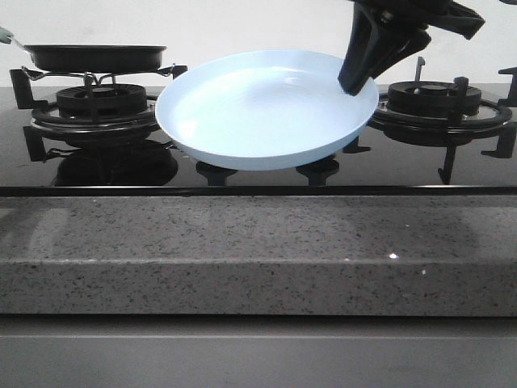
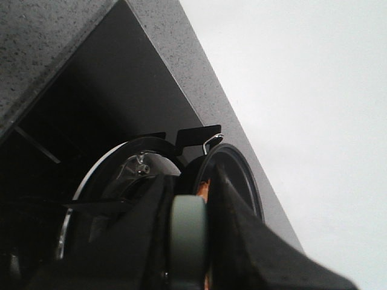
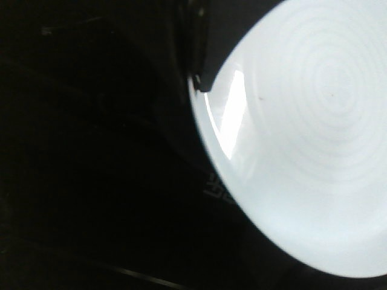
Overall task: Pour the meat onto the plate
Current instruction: 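Lift the black pan with the left gripper and tilt it over the plate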
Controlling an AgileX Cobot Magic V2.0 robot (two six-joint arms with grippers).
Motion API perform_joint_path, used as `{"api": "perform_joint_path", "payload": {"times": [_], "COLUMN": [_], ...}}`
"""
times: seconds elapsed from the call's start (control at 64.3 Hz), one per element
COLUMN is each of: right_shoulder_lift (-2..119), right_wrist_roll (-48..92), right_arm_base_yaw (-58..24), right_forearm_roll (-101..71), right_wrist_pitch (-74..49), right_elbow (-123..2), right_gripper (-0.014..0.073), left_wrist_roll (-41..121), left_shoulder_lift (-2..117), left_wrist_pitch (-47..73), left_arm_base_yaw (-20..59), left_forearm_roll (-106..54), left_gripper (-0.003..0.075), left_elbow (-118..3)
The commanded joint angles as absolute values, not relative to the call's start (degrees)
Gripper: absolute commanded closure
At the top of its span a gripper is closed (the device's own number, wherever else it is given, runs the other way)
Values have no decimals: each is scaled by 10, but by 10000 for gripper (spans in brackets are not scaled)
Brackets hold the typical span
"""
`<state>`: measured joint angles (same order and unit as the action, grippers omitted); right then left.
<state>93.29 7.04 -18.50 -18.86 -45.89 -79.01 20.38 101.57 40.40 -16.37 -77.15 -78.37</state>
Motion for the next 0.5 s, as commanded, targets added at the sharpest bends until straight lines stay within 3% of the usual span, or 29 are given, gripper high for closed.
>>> {"api": "perform_joint_path", "payload": {"times": [0.0, 0.482], "right_shoulder_lift": [902, 902], "right_wrist_roll": [77, 77], "right_arm_base_yaw": [-182, -182], "right_forearm_roll": [-204, -204], "right_wrist_pitch": [-433, -433], "right_elbow": [-804, -804], "right_gripper": [654, 654], "left_wrist_roll": [214, 246], "left_shoulder_lift": [989, 984], "left_wrist_pitch": [407, 472], "left_arm_base_yaw": [-161, -161], "left_forearm_roll": [-771, -852], "left_gripper": [741, 741], "left_elbow": [-799, -799]}}
